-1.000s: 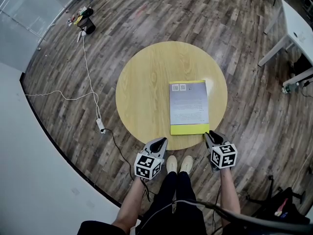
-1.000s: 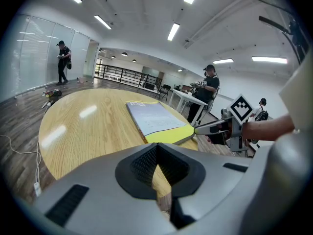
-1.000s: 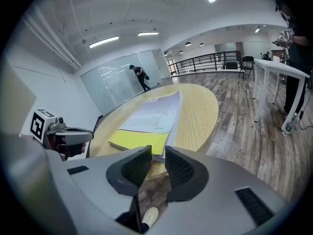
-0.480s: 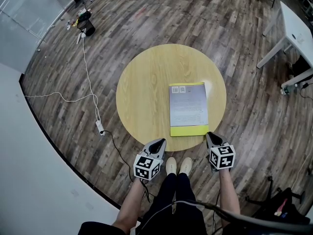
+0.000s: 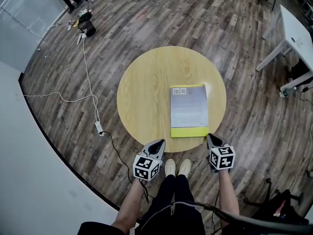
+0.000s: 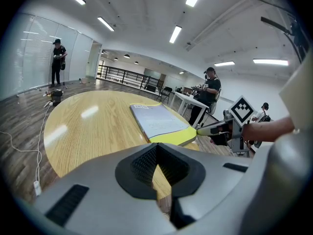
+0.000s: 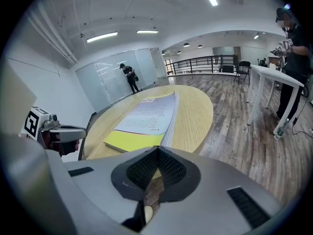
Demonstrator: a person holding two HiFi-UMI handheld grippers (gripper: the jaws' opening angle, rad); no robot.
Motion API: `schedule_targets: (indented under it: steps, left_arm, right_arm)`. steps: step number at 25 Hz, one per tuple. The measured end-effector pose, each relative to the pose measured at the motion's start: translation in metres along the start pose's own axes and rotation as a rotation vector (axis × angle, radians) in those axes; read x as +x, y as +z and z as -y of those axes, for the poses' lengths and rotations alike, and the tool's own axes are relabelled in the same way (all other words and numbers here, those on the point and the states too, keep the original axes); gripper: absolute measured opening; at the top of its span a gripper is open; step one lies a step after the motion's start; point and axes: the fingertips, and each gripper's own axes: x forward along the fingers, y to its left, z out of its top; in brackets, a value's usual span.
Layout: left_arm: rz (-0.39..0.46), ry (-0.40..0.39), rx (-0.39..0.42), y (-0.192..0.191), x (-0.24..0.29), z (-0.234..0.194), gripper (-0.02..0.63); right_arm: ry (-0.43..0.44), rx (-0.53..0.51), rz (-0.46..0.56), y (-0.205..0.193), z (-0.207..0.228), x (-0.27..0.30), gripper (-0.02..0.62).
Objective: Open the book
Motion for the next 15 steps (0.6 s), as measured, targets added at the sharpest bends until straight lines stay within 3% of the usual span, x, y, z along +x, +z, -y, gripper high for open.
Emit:
schedule_targets:
  steps: [15]
  left_arm:
    - [0.033, 0.011, 0.009, 0.013, -0.011, -0.003, -0.002]
  right_arm:
    - [-0.003, -0.020, 0.021, 0.013, -0.008, -0.009, 0.005]
